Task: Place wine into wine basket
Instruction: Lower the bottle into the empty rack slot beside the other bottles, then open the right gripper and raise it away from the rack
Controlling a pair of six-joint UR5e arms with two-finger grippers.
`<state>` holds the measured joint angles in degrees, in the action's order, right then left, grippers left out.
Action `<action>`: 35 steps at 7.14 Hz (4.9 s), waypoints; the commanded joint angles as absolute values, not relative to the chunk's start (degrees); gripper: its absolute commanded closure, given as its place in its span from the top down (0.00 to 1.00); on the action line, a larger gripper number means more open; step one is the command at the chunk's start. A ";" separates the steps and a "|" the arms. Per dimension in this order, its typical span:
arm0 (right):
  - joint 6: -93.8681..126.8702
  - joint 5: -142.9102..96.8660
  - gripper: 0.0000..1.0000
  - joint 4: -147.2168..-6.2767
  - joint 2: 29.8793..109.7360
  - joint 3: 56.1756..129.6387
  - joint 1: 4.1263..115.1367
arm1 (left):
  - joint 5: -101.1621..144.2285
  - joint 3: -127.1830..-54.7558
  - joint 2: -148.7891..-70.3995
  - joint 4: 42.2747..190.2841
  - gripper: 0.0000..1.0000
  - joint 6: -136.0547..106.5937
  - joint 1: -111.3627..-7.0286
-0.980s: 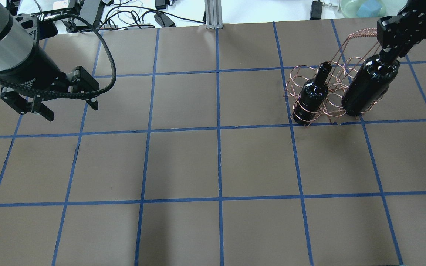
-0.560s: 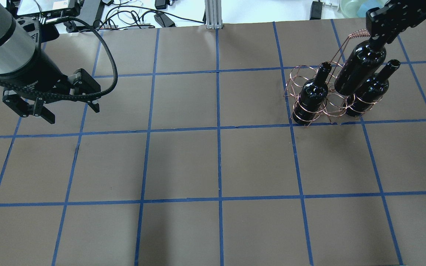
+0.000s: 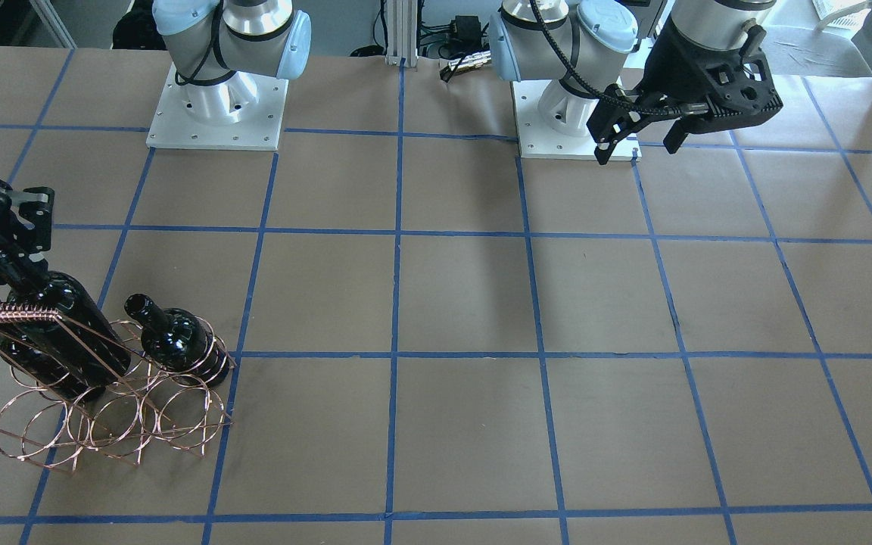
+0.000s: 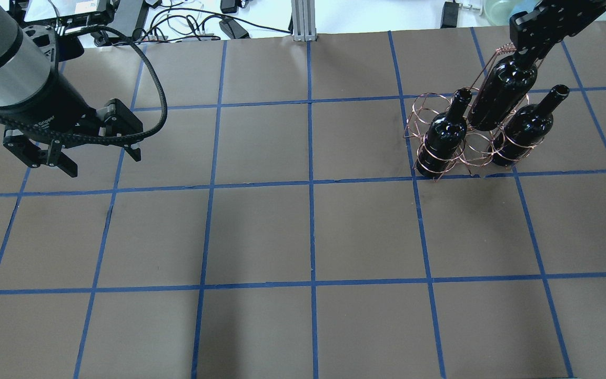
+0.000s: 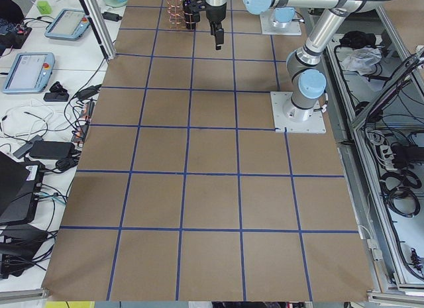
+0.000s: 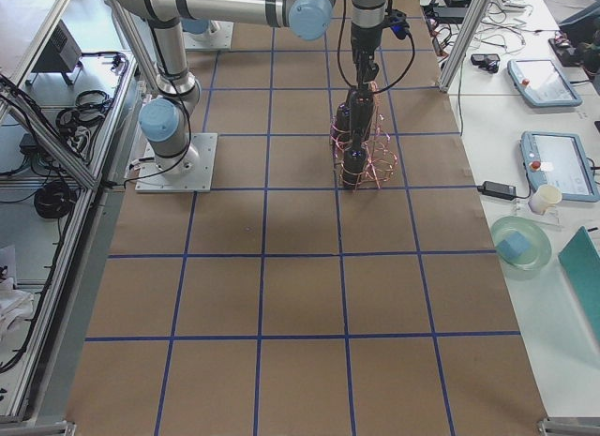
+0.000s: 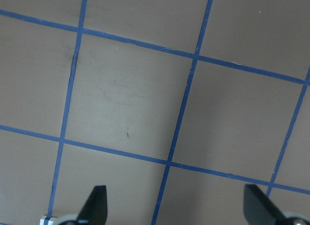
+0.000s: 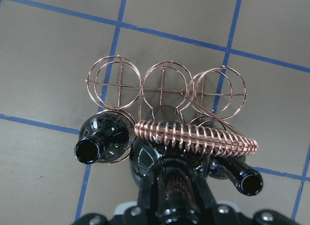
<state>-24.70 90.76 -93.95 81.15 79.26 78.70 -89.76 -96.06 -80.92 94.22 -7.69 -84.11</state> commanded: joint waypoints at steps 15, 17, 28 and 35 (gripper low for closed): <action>-29.53 92.11 0.00 -93.25 80.25 80.07 78.22 | -88.95 -95.98 -81.04 93.96 1.00 -7.21 -84.11; -29.53 92.11 0.00 -93.34 80.07 80.24 78.22 | -88.95 -95.98 -81.04 93.96 1.00 -7.21 -84.11; -31.90 91.76 0.00 -98.88 75.67 85.69 78.22 | -88.95 -95.98 -80.95 93.96 1.00 -7.29 -84.11; -30.77 90.53 1.00 -100.54 76.63 85.53 78.40 | -89.03 -95.89 -80.95 93.87 1.00 -6.86 -84.20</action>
<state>-31.31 90.48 -99.89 75.90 86.15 78.27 -89.03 -95.96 -80.93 93.93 -7.05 -84.19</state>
